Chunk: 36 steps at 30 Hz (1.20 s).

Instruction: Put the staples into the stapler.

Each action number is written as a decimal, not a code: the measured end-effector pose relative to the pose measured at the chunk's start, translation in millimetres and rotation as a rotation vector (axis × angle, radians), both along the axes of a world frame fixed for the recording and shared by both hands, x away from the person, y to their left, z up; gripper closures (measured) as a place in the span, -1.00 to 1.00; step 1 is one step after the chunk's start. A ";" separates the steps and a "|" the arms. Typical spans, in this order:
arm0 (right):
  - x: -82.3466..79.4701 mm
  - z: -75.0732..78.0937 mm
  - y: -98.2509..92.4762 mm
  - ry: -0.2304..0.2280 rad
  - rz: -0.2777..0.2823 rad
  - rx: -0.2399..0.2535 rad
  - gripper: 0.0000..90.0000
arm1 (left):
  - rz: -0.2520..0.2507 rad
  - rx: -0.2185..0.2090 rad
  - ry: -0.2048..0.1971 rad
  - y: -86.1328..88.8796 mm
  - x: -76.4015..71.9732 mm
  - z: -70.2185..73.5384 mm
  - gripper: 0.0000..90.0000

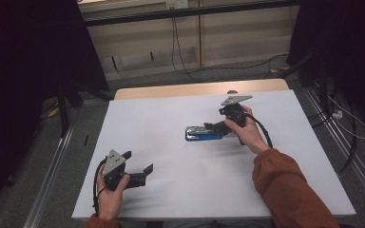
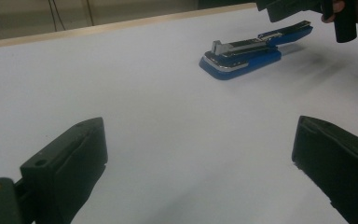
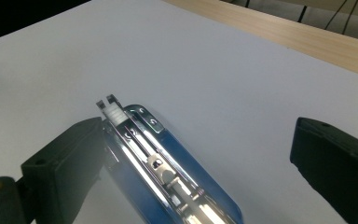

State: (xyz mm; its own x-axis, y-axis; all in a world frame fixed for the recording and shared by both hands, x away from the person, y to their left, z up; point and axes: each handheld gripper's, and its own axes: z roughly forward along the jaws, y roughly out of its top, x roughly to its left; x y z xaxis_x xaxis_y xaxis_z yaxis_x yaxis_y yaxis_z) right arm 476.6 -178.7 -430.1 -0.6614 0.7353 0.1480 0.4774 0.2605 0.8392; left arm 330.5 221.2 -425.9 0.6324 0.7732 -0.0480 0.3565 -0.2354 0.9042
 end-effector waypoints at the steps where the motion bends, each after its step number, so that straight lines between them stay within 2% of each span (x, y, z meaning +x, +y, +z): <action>1: -1.9 -0.8 -1.5 -0.006 -0.012 0.000 -0.92 | 0.001 -0.001 -0.001 -0.1 0.0 0.0 -0.92; 4: -5.4 -1.8 -5.0 -0.007 -0.023 0.013 -0.92 | 0.000 -0.002 0.003 -0.1 0.2 -0.3 -0.92; 8: -9.9 -1.2 -9.9 -0.018 -0.039 0.004 -0.92 | -0.001 -0.005 0.001 0.5 0.6 -0.1 -0.92; 10: -11.6 0.5 -13.7 -0.038 -0.063 -0.015 -0.92 | 0.003 -0.004 -0.001 0.5 0.3 -0.2 -0.92; 12: -12.8 1.8 -18.3 -0.038 -0.079 0.000 -0.92 | 0.001 -0.002 -0.002 0.4 0.0 0.1 -0.92; 14: -14.2 3.1 -21.8 -0.046 -0.093 -0.013 -0.91 | -0.001 0.002 -0.005 0.6 -0.1 0.5 -0.92; 19: -20.7 7.0 -30.3 -0.069 -0.131 -0.002 -0.91 | 0.004 -0.005 -0.002 0.4 0.3 0.0 -0.92; 24: -30.4 5.2 -37.6 -0.100 -0.132 -0.025 -0.91 | 0.013 -0.014 0.002 1.0 0.0 1.1 -0.92; 28: -37.3 4.5 -42.9 -0.111 -0.140 -0.026 -0.91 | 0.040 -0.025 -0.001 2.5 0.4 1.5 -0.92; 36: -48.6 4.8 -53.7 -0.132 -0.179 -0.019 -0.91 | 0.048 -0.017 0.009 2.3 3.5 0.0 -0.91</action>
